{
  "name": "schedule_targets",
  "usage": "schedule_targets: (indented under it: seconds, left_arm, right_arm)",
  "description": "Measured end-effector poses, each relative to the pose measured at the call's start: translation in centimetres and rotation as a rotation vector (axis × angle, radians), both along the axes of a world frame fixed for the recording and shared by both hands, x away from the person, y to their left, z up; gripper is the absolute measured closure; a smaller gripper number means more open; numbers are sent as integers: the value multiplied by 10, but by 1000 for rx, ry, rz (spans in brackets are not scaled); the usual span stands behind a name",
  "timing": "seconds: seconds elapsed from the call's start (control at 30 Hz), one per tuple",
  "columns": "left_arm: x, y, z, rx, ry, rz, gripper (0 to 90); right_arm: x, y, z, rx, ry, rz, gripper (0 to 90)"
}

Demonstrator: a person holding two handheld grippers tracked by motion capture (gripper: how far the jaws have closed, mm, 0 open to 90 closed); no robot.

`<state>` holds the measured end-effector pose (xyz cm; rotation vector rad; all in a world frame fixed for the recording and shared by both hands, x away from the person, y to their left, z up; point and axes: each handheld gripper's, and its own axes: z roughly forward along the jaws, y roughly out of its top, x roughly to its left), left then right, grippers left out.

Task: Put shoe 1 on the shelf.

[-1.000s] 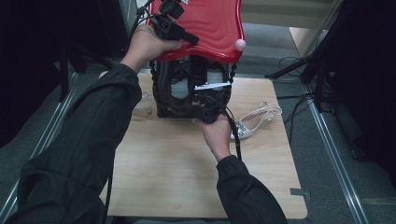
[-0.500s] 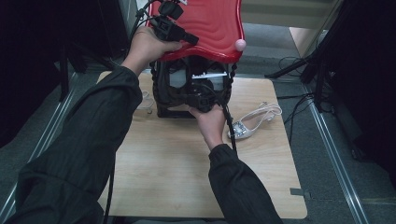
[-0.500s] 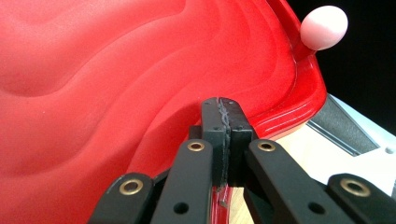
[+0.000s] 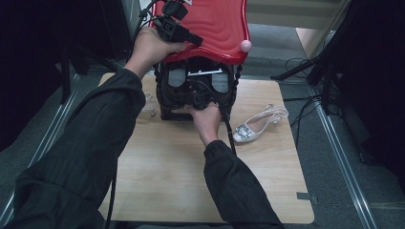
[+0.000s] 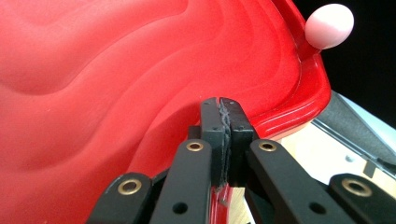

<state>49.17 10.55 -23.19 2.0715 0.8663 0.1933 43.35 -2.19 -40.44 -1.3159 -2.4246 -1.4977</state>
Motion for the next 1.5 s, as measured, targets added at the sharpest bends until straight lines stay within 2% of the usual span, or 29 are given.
schedule_targets:
  seconds: [0.13,0.33,0.4,0.53,0.6,0.73,0.8,1.0,1.07,1.13,1.27,1.37,1.5]
  left_arm:
    - [0,-1,0,2,2,5,892]
    - [-4,1,5,1,16,15,825]
    - [-6,3,8,8,15,15,794]
    - [-11,9,15,-15,20,28,737]
    - [-14,11,18,-34,35,22,694]
    - [-22,13,21,-6,39,10,627]
    - [-28,13,21,1,34,-14,575]
    - [-46,12,16,11,13,-53,476]
    - [-50,13,13,-4,21,-64,445]
    - [-55,13,11,2,17,-70,431]
    - [-65,15,4,13,18,-74,413]
    - [-73,17,-3,12,22,-80,405]
    - [-79,23,-11,-6,20,-89,395]
  right_arm:
    - [-5,-4,3,17,-22,5,900]
    - [-21,-11,6,-1,-33,37,866]
    - [-26,-13,6,-3,-38,56,830]
    - [-38,-20,8,9,-53,100,706]
    - [-44,-25,9,9,-51,119,647]
    - [-54,-36,8,15,-72,132,565]
    - [-57,-42,8,17,-76,140,531]
    - [-70,-59,7,-6,-105,154,500]
    - [-74,-64,7,-4,-110,155,495]
    - [-78,-70,6,5,-109,153,489]
    - [-85,-78,3,-23,-104,151,477]
    - [-91,-83,2,-56,-139,156,467]
    - [-96,-93,-4,-25,-132,154,457]
